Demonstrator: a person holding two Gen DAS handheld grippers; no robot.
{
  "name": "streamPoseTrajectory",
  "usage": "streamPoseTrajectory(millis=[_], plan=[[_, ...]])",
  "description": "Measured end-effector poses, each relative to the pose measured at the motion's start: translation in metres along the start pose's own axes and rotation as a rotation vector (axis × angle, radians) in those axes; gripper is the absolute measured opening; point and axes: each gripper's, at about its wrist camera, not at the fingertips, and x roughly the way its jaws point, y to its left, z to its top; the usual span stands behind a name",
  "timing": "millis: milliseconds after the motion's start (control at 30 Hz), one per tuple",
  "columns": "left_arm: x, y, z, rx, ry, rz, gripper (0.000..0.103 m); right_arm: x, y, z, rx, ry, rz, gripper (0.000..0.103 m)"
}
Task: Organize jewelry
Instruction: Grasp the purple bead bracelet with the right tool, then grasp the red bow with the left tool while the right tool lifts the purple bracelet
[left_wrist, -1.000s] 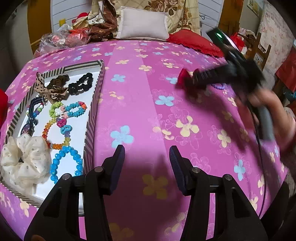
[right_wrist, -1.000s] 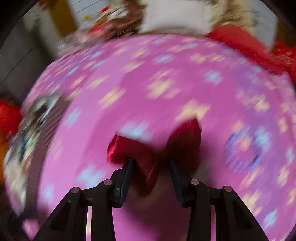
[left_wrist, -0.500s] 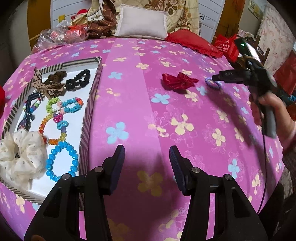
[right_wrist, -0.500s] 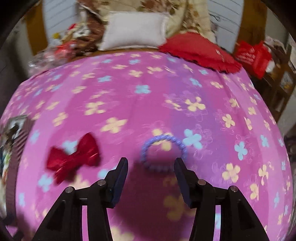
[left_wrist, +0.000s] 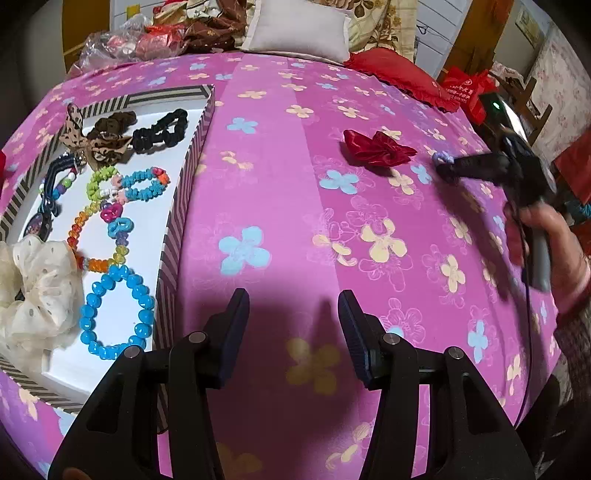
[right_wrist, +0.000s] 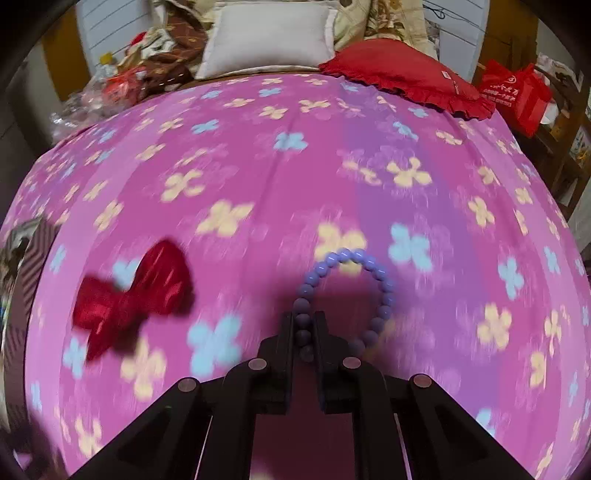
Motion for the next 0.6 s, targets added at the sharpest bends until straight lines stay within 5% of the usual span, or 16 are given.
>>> streamPoseTrajectory(millis=[200, 333, 600], plan=[[0.0, -0.001, 0.004, -0.02, 0.017, -0.014, 0.049, -0.031, 0.008, -0.057, -0.022, -0.021, 0.098, 0.009], [0.004, -0.006, 0.024, -0.068, 0.034, -0.017, 0.049, -0.037, 0.012, -0.074, -0.046, -0.092, 0.074, 0.009], [0.046, -0.059, 0.102, 0.031, 0.054, 0.018, 0.054, -0.037, 0.004, -0.079, -0.039, -0.178, 0.149, 0.014]])
